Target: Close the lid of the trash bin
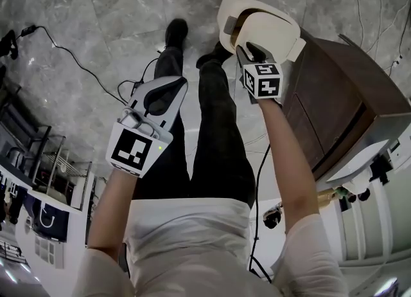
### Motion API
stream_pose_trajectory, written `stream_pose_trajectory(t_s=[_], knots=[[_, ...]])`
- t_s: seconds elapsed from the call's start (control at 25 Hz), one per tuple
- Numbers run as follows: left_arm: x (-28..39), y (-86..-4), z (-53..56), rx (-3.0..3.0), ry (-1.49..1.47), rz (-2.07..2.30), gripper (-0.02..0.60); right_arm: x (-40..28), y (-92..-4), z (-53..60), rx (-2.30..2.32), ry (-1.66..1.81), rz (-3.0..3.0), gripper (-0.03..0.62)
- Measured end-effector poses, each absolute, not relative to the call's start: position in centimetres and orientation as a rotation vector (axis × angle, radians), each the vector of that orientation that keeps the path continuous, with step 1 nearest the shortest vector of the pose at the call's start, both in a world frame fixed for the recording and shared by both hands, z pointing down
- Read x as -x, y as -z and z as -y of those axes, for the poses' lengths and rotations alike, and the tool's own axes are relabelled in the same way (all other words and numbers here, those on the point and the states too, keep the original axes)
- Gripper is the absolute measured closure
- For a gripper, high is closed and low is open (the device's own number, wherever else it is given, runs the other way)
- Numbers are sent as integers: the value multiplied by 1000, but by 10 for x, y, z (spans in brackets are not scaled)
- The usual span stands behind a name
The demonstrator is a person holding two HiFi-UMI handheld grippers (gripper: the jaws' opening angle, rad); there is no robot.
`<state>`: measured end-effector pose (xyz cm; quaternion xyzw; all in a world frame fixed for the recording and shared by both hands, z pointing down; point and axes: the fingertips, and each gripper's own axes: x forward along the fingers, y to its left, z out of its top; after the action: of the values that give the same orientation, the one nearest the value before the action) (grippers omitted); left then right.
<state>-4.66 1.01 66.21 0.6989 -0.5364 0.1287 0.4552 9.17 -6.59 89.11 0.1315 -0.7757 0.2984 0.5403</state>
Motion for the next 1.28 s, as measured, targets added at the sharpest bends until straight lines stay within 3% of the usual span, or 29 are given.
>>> stream_pose_trajectory(t_s=[1.28], knots=[[66,-689,-20,-1684,-301,1321,564,-86,-940,63,-389,-734,1716,507]])
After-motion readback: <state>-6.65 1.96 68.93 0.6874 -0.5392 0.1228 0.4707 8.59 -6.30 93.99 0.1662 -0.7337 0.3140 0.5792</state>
